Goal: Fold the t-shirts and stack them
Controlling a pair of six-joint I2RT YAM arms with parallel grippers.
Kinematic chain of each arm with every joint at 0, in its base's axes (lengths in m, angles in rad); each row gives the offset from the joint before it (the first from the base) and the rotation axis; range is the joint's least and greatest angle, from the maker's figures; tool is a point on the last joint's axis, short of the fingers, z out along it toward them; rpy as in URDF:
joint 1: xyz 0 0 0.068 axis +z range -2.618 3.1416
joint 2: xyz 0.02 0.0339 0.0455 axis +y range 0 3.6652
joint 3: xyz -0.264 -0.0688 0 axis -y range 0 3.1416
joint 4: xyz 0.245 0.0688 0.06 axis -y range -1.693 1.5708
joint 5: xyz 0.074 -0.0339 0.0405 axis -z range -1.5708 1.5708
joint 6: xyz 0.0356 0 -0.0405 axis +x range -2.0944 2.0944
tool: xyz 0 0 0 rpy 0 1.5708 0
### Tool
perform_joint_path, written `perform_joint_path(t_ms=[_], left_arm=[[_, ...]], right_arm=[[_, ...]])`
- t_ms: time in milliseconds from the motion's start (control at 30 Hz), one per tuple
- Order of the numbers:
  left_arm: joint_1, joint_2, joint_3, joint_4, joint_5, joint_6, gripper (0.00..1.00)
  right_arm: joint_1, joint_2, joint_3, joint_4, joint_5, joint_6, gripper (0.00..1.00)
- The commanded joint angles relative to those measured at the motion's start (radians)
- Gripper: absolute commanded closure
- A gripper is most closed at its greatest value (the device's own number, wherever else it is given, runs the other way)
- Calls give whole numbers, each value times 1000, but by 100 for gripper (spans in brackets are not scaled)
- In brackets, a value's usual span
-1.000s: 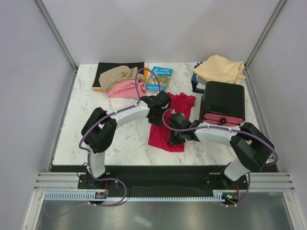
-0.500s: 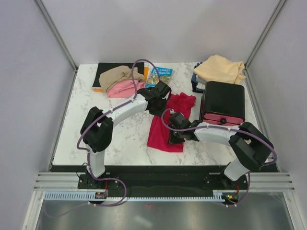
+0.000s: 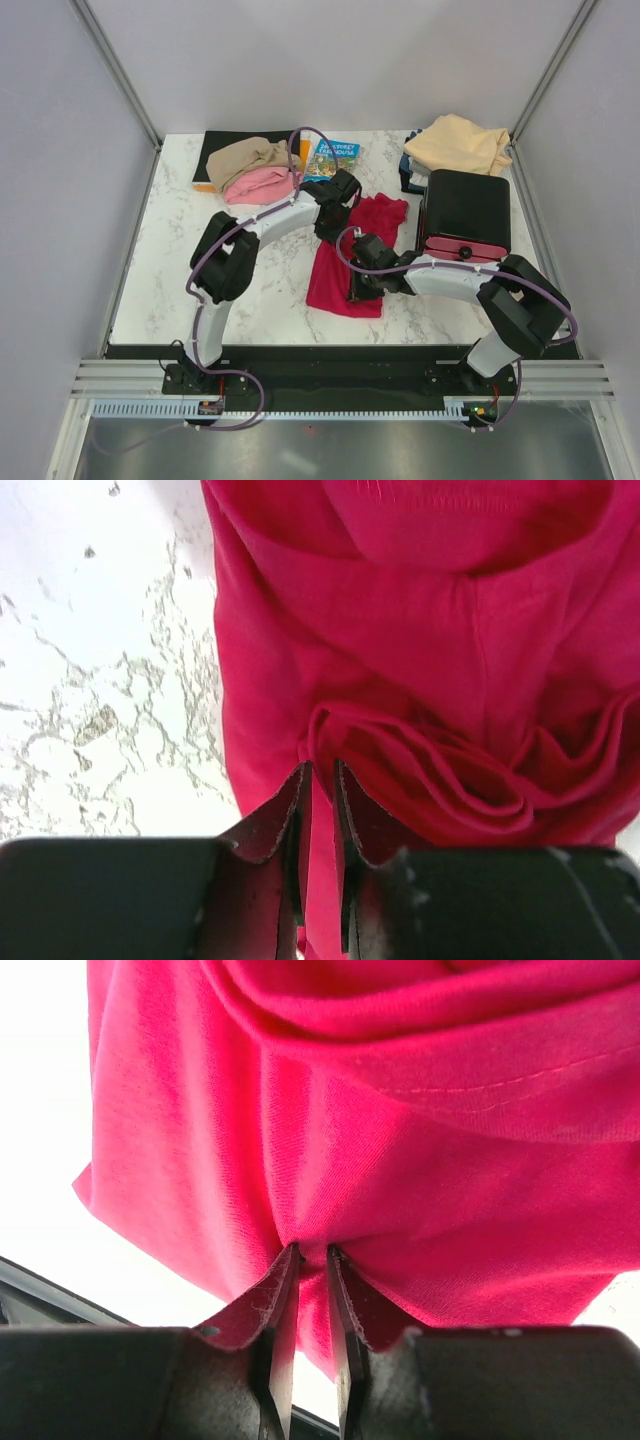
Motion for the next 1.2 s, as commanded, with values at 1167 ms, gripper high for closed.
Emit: perform_joint_path(t_ms=[1167], left_arm=[[-5,-309,-255,7,106,-41,98]], right_arm=[[-15,-71,323,-430,198,-155,71]])
